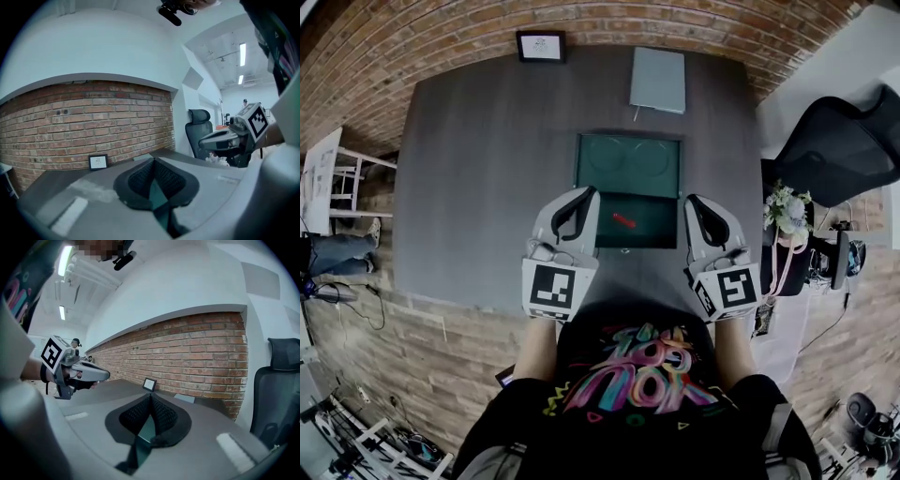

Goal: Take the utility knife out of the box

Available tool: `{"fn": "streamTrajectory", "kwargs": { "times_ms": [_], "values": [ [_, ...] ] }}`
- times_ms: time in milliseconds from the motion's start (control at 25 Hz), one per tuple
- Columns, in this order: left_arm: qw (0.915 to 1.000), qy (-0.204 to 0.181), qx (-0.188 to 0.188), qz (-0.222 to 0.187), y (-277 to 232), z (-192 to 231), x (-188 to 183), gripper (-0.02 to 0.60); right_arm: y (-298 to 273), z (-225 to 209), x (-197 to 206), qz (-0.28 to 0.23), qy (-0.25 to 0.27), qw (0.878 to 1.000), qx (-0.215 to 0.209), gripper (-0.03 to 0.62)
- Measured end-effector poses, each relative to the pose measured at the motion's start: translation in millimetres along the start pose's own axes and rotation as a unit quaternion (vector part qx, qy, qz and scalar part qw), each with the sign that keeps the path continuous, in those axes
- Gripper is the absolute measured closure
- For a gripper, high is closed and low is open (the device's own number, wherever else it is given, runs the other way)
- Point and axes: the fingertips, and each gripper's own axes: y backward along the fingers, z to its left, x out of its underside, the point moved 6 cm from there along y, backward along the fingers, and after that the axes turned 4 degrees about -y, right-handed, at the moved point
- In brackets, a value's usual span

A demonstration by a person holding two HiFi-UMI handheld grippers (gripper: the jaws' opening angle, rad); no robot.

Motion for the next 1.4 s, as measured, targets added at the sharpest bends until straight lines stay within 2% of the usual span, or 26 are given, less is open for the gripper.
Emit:
{"fn": "streamTrajectory", "kwargs": {
  "times_ms": [240,640,920,1120,1400],
  "values": [
    [0.9971,-0.054,0.053,0.007,-14,-6,9,0.580,2,1,4,0.011,0.002,1.000,0.008,0.594],
    [0.9896,-0.072,0.113,0.053,-27,-17,32,0.565,10,4,20,0.039,0.003,0.999,0.012,0.594],
    [0.9822,-0.087,0.144,0.083,-34,-24,49,0.494,13,0,24,0.036,-0.005,0.999,0.028,0.594],
    [0.9712,-0.097,0.175,0.128,-40,-37,73,0.448,14,0,27,0.038,-0.012,0.999,0.026,0.594],
    [0.9456,-0.149,0.226,0.181,-46,-56,99,0.410,15,0,31,0.039,-0.016,0.999,0.019,0.593]
  ]
}}
